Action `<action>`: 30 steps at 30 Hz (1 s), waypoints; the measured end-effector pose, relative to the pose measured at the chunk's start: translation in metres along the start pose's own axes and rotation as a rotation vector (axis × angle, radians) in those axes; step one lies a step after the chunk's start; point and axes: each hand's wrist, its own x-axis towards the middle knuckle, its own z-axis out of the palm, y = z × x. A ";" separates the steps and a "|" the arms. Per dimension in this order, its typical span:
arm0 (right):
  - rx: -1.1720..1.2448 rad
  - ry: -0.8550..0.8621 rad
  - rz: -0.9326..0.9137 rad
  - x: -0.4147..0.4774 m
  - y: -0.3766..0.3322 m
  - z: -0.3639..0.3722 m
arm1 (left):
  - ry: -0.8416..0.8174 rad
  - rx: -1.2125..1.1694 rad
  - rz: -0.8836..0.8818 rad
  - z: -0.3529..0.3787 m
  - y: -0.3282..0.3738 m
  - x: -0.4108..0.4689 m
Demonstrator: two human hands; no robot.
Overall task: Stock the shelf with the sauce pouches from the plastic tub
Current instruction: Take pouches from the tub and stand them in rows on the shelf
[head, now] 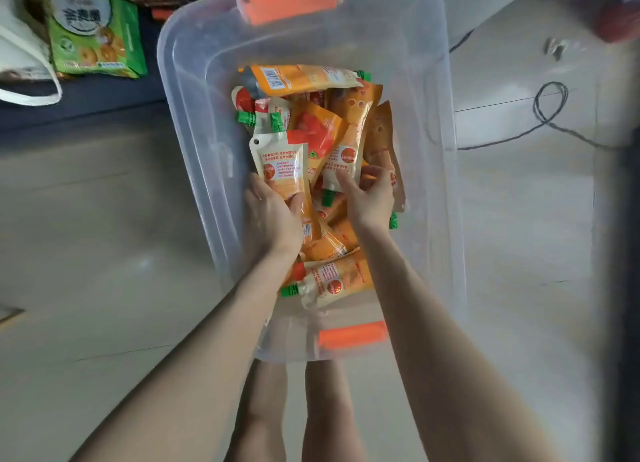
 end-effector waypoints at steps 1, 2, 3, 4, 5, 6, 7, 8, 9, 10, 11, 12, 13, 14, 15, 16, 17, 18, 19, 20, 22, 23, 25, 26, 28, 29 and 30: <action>0.009 0.016 0.001 0.003 0.000 0.002 | 0.020 0.048 0.023 0.001 -0.001 0.000; 0.014 0.027 -0.002 0.006 0.000 0.005 | 0.038 0.084 0.046 0.001 -0.002 0.000; 0.012 0.031 -0.009 0.009 0.000 0.007 | 0.050 0.105 0.061 0.001 -0.002 0.002; 0.001 0.030 -0.020 0.010 -0.001 0.007 | 0.059 0.115 0.065 0.000 -0.001 0.002; -0.008 0.029 -0.030 0.010 -0.003 0.006 | 0.062 0.116 0.059 -0.001 0.000 0.003; -0.003 0.027 -0.038 0.009 -0.004 0.004 | 0.058 0.111 0.048 -0.003 0.001 0.004; 0.011 0.022 -0.043 0.007 -0.005 0.001 | 0.040 0.098 0.035 -0.005 0.002 0.005; 0.025 0.012 -0.049 0.003 -0.006 -0.002 | 0.013 0.073 0.030 -0.008 0.003 0.005; 0.034 -0.004 -0.061 -0.002 -0.007 -0.007 | -0.017 0.029 0.035 -0.012 0.004 0.005; 0.045 -0.027 -0.081 -0.009 -0.008 -0.012 | -0.042 -0.027 0.050 -0.018 0.004 0.003; 0.063 -0.056 -0.103 -0.017 -0.008 -0.017 | -0.061 -0.080 0.070 -0.024 0.004 -0.001; 0.085 -0.086 -0.118 -0.027 -0.009 -0.024 | -0.078 -0.124 0.091 -0.031 0.004 -0.005; 0.111 -0.112 -0.124 -0.037 -0.009 -0.032 | -0.101 -0.165 0.108 -0.039 0.005 -0.011; 0.132 -0.133 -0.127 -0.048 -0.009 -0.041 | -0.131 -0.211 0.125 -0.048 0.005 -0.019; 0.150 -0.148 -0.130 -0.060 -0.009 -0.050 | -0.161 -0.250 0.146 -0.059 0.006 -0.027; 0.163 -0.158 -0.134 -0.071 -0.010 -0.061 | -0.189 -0.279 0.173 -0.071 0.006 -0.036; 0.178 -0.169 -0.138 -0.082 -0.011 -0.072 | -0.216 -0.308 0.197 -0.082 0.006 -0.045; 0.188 -0.188 -0.150 -0.094 -0.013 -0.085 | -0.241 -0.344 0.214 -0.095 0.005 -0.054; 0.183 -0.219 -0.167 -0.107 -0.017 -0.097 | -0.260 -0.376 0.224 -0.106 0.004 -0.063; 0.164 -0.255 -0.188 -0.119 -0.021 -0.108 | -0.268 -0.395 0.237 -0.118 0.002 -0.072; 0.097 -0.337 -0.226 -0.143 -0.036 -0.128 | -0.245 -0.362 0.303 -0.142 -0.002 -0.088; 0.062 -0.385 -0.241 -0.157 -0.045 -0.137 | -0.230 -0.320 0.352 -0.156 -0.005 -0.096; -0.016 -0.491 -0.275 -0.183 -0.068 -0.148 | -0.234 -0.263 0.465 -0.186 -0.009 -0.109; -0.071 -0.548 -0.287 -0.198 -0.082 -0.151 | -0.263 -0.255 0.511 -0.204 -0.011 -0.117; -0.176 -0.653 -0.321 -0.226 -0.111 -0.154 | -0.340 -0.282 0.563 -0.241 -0.016 -0.133; -0.213 -0.708 -0.326 -0.241 -0.127 -0.155 | -0.379 -0.323 0.556 -0.260 -0.019 -0.142; -0.240 -0.761 -0.322 -0.255 -0.143 -0.154 | -0.428 -0.388 0.520 -0.278 -0.022 -0.150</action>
